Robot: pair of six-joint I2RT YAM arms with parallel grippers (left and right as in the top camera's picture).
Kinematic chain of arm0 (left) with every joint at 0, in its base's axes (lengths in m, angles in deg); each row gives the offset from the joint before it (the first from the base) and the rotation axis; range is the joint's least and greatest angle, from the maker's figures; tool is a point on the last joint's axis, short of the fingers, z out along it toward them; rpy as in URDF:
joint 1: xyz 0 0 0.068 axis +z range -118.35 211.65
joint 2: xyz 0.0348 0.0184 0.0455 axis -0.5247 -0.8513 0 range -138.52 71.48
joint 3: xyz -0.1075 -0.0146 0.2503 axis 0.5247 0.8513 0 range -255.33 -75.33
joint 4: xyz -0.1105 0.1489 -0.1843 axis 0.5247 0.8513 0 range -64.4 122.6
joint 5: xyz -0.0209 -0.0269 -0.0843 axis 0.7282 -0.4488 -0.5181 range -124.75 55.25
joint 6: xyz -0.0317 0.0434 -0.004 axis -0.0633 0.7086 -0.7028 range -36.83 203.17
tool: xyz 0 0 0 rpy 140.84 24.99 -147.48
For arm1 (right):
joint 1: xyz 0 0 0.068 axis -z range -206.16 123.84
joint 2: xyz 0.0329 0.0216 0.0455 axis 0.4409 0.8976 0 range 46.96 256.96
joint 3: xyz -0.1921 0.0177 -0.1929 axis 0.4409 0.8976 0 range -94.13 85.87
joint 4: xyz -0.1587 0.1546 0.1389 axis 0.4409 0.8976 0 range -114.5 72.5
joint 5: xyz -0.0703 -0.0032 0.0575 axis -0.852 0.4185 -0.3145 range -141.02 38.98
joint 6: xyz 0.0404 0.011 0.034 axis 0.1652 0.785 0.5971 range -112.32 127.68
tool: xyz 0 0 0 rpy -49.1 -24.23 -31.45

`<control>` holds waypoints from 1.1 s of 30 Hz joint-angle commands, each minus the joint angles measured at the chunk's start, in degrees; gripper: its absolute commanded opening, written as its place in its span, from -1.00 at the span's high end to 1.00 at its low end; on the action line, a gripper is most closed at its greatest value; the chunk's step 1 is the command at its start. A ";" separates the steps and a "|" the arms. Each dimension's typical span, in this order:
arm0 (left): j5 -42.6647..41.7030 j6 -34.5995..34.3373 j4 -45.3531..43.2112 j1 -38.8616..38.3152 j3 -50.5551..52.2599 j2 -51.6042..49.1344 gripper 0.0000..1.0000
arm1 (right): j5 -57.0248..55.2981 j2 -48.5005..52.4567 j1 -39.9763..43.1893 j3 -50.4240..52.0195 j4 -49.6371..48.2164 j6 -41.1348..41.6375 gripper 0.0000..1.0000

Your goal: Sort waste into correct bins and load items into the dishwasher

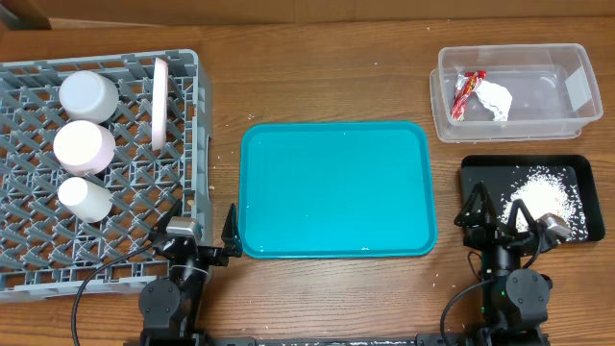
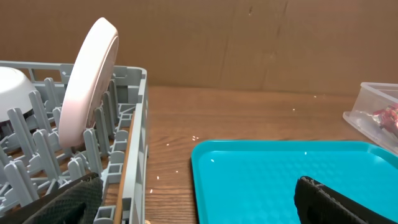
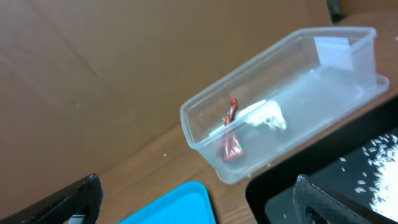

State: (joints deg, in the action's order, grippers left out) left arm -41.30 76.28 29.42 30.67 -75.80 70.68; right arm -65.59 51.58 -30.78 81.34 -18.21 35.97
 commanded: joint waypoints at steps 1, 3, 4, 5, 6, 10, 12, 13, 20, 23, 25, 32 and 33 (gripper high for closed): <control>0.72 1.11 0.17 0.59 0.20 0.59 -1.00 | 3.39 -1.70 1.73 3.10 -3.45 -4.26 -0.99; 0.72 1.11 0.17 0.59 0.20 0.59 -1.00 | 5.20 -2.38 2.58 4.11 -4.26 -6.38 -0.99; 0.72 1.11 0.17 0.59 0.20 0.59 -1.00 | 6.38 -2.73 2.97 4.07 -3.85 -7.43 -0.99; 0.72 1.11 0.17 0.59 0.20 0.59 -1.00 | 7.19 -3.08 3.37 4.11 -3.72 -8.76 -0.99; 0.72 1.11 0.17 0.59 0.20 0.57 -1.00 | 7.67 -3.43 3.72 4.09 -3.63 -9.68 -0.99; 0.72 1.11 0.17 0.59 0.20 0.59 -1.00 | 11.63 -4.46 5.25 4.11 -1.70 -15.47 -0.99; 0.72 1.11 0.17 0.59 0.20 0.57 -1.00 | 12.37 -4.46 5.84 4.11 -1.64 -17.75 -0.99; 0.72 1.11 0.17 0.59 0.20 0.59 -1.00 | 12.37 -4.46 6.16 4.11 -1.66 -18.16 -0.99; 0.72 1.11 0.17 0.59 0.20 0.57 -1.00 | 14.05 -4.46 6.88 4.11 -1.44 -18.32 -0.99; 0.72 1.11 0.17 0.59 0.20 0.57 -1.00 | 14.12 -4.46 6.88 4.11 -1.44 -18.27 -0.99; 0.72 1.11 0.17 0.59 0.20 0.57 -0.99 | 14.23 -4.46 6.88 4.09 -1.46 -18.32 -0.99; 0.72 1.11 0.17 0.59 0.20 0.59 -0.99 | 16.81 -4.46 6.86 4.09 -1.44 -30.29 -0.99; 0.72 1.11 0.17 0.59 0.20 0.57 -1.00 | 16.79 -4.46 6.82 4.09 -1.44 -30.29 -0.99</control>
State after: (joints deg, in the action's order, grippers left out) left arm -41.30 76.28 29.44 30.67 -75.80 70.68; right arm -49.99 47.84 -24.27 84.81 -19.37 11.30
